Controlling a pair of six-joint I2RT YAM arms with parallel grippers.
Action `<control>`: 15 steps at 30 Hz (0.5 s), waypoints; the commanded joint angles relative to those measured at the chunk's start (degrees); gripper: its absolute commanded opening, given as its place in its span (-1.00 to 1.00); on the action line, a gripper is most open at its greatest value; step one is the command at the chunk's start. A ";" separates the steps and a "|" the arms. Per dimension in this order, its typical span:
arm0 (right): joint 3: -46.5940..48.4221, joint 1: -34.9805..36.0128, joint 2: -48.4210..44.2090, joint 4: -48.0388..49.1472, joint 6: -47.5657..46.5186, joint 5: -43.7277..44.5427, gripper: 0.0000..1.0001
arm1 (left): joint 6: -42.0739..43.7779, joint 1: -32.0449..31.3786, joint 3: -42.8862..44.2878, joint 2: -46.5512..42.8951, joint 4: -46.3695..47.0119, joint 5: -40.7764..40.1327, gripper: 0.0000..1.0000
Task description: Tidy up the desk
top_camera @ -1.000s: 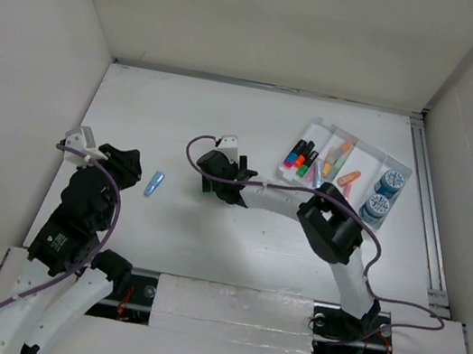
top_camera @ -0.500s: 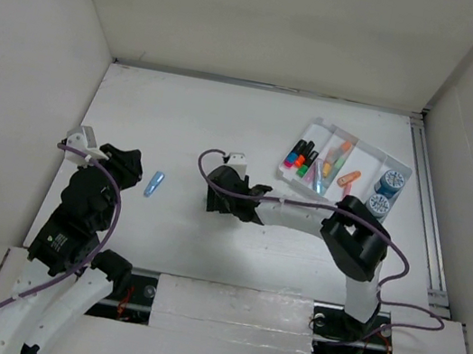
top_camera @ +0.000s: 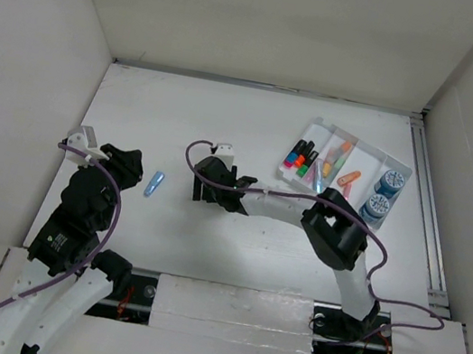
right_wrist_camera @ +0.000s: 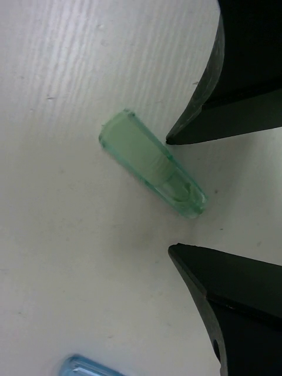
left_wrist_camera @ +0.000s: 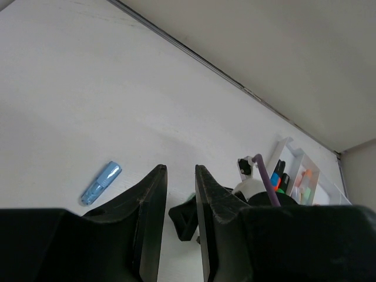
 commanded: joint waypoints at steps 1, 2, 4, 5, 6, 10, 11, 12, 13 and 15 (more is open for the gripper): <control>4.02 -0.93 3.80 -2.88 -2.78 3.51 0.48 | 0.93 -0.25 1.41 0.03 2.16 0.27 -0.57; 5.08 -0.93 4.51 -3.58 -3.40 4.40 0.47 | 0.93 -0.25 1.41 0.03 2.24 0.36 -0.57; 7.10 -0.93 5.74 -5.78 -4.37 6.77 0.43 | 1.02 -0.25 1.41 0.03 2.25 0.54 -0.57; 7.28 -0.93 6.01 -5.87 -4.72 7.22 0.43 | 1.02 -0.25 1.41 0.03 2.33 0.62 -0.57; 7.55 -0.93 6.53 -6.22 -5.16 7.66 0.41 | 1.02 -0.25 1.41 0.03 2.33 0.54 -0.57; 9.91 -0.93 8.90 -8.41 -6.83 9.77 0.24 | 1.02 -0.25 1.41 0.03 2.42 0.54 -0.57; 10.01 -0.93 9.17 -8.77 -6.84 9.95 0.16 | 1.11 -0.25 1.41 0.03 2.25 0.54 -0.57; 9.31 -0.93 9.08 -8.08 -6.49 10.04 -0.13 | 1.11 -0.25 1.41 0.03 2.33 0.45 -0.57; 8.87 -0.93 9.08 -8.07 -6.49 10.04 -0.14 | 1.11 -0.25 1.41 0.03 2.25 0.45 -0.57; 7.56 -0.93 8.21 -6.85 -5.87 10.65 -0.34 | 1.11 -0.25 1.41 0.29 2.33 0.53 -0.57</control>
